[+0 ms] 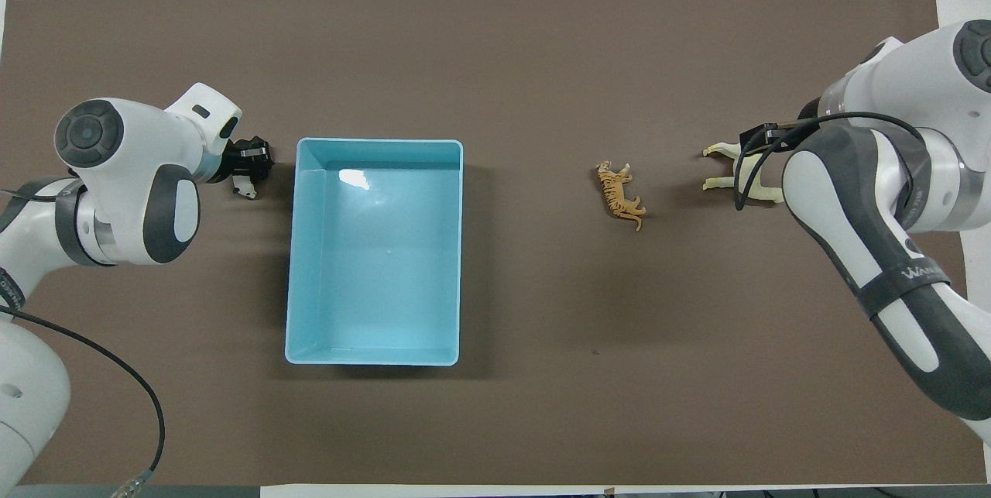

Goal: Put all toys into storage box

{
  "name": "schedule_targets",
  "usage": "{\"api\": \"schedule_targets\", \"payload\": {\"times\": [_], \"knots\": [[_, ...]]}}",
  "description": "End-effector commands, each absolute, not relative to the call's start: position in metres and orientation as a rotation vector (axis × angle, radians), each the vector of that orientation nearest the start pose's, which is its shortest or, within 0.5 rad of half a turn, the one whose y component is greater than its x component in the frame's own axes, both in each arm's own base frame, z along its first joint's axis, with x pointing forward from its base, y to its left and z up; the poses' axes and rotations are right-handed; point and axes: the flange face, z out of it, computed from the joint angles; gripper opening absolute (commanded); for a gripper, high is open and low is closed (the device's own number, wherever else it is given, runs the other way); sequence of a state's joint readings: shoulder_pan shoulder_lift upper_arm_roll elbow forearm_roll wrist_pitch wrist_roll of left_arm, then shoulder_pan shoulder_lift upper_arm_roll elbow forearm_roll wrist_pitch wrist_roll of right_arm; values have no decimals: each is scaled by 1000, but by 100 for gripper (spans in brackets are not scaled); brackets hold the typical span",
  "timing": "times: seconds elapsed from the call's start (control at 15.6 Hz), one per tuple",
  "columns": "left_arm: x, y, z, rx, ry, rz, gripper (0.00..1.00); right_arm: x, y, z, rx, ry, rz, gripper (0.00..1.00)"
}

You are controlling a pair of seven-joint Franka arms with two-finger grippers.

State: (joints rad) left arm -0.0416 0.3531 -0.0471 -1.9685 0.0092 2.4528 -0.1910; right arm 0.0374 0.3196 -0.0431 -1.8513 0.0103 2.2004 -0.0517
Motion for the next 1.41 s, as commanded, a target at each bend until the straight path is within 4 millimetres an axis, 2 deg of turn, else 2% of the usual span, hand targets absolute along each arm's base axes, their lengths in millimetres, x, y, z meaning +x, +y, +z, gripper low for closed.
{"api": "schedule_targets", "payload": {"times": [0.0, 0.13, 0.19, 0.32, 0.39, 0.45, 0.58, 0.71, 0.77, 0.83, 0.9, 0.96, 1.03, 1.09, 1.22, 1.28, 1.35], "knots": [[643, -50, 356, -3141, -181, -117, 0, 630, -1, 338, -3153, -120, -72, 100], [651, -51, 402, -3131, -216, -31, 0, 630, -1, 325, -3154, -125, -70, 100], [649, -55, 430, -3127, -242, -10, 0, 629, 0, 322, -3154, -128, -70, 100], [636, -65, 464, -3118, -315, 56, 0, 629, 1, 316, -3155, -132, -77, 100], [627, -75, 471, -3108, -367, 79, 0, 631, 1, 311, -3155, -132, -82, 100], [613, -106, 472, -3098, -361, 112, 0, 633, 1, 305, -3156, -135, -99, 100], [587, -155, 460, -3074, -393, 144, 0, 626, 0, 294, -3155, -159, -79, 100], [560, -191, 447, -3049, -417, 170, 0, 626, 0, 294, -3155, -169, -77, 100], [548, -204, 438, -3047, -407, 167, 10, 625, 0, 292, -3154, -186, -72, 100], [542, -210, 436, -3052, -390, 155, 37, 624, 0, 292, -3153, -196, -74, 100], [541, -212, 437, -3055, -381, 149, 71, 625, 0, 292, -3153, -201, -98, 100], [543, -209, 439, -3060, -368, 144, 100, 623, -1, 286, -3153, -208, -110, 95], [545, -206, 442, -3061, -372, 137, 100, 621, -1, 279, -3153, -233, -139, 84], [548, -200, 447, -3059, -379, 128, 100, 618, -1, 275, -3152, -238, -165, 65], [558, -179, 456, -3075, -332, 105, 100, 618, -1, 274, -3152, -224, -163, 6], [564, -165, 460, -3084, -294, 91, 100, 618, -1, 275, -3152, -217, -163, 0], [572, -144, 460, -3089, -236, 78, 100, 619, -1, 276, -3152, -217, -161, 0]]}}
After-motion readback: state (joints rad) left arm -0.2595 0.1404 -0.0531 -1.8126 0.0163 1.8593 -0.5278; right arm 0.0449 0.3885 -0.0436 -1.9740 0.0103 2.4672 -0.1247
